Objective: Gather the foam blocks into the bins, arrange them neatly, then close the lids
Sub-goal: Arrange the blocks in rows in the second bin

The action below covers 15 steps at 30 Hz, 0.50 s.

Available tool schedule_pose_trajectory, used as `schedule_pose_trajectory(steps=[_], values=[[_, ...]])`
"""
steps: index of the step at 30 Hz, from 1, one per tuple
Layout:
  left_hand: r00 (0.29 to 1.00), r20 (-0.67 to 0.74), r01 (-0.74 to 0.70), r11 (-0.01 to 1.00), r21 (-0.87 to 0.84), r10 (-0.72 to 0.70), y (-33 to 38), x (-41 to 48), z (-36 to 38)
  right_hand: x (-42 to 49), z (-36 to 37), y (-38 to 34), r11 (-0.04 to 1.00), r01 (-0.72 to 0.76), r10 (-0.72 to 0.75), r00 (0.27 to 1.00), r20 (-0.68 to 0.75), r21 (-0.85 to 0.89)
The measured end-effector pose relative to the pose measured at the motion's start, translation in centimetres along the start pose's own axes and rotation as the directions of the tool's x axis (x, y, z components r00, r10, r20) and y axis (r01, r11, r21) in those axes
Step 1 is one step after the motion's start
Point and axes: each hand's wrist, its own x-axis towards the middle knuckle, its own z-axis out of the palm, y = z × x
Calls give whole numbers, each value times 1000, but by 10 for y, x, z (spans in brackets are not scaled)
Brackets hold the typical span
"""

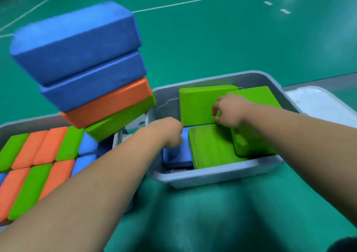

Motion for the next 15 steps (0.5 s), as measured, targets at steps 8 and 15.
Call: schedule_pose_trajectory(steps=[8,15], values=[[985,174,75,927,-368,-10,16,6,31,7,4,-20,972,42,-35,999,34,-232],[980,170,109,450,-886,98,3,8,35,21,8,-37,985,171,-172,984,41,37]])
